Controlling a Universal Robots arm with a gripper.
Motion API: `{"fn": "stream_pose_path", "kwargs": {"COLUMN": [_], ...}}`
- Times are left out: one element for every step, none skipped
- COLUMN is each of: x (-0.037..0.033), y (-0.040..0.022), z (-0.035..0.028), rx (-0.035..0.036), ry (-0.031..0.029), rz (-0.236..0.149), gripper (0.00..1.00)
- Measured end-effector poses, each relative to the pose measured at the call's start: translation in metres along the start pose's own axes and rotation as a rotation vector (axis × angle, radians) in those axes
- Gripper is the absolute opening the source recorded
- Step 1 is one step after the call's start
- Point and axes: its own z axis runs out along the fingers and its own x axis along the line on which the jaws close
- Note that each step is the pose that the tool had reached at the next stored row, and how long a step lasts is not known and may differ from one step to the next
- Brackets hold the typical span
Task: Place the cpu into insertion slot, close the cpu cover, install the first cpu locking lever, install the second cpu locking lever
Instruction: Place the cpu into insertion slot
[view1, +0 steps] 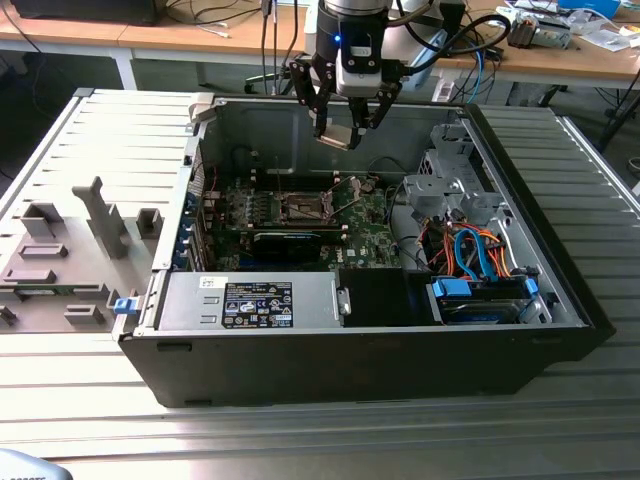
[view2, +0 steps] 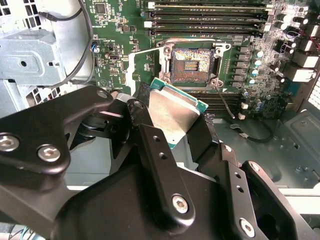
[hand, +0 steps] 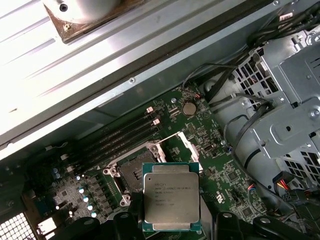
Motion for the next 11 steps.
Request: {"fn": "stream_pose_path", "kwargs": {"x": [0.0000,0.0000,0.0000,0.0000,0.0000,0.0000,0.0000,0.0000,0.0000,0.0000,0.0000], "y": [0.0000,0.0000,0.0000,0.0000,0.0000,0.0000,0.0000,0.0000,0.0000,0.0000,0.0000], "z": [0.0000,0.0001,0.0001,0.0001,0.0001,0.0001,0.0002,0.0002,0.0002,0.0002,0.0003], "rx": [0.0000,-0.0001,-0.0001,0.0000,-0.0001,-0.0001,-0.0001,-0.0001,-0.0001,-0.0001,-0.0001], "ry": [0.0000,0.0000,0.0000,-0.0001,0.0000,-0.0001,-0.0001,-0.0001,-0.0002,-0.0002,-0.0003], "rz": [0.000,0.000,0.001,0.001,0.001,0.001,0.002,0.002,0.003,0.004,0.006], "gripper": [0.54,0.54,0.54,0.54,0.54,0.54,0.54,0.54,0.54,0.54,0.54]}}
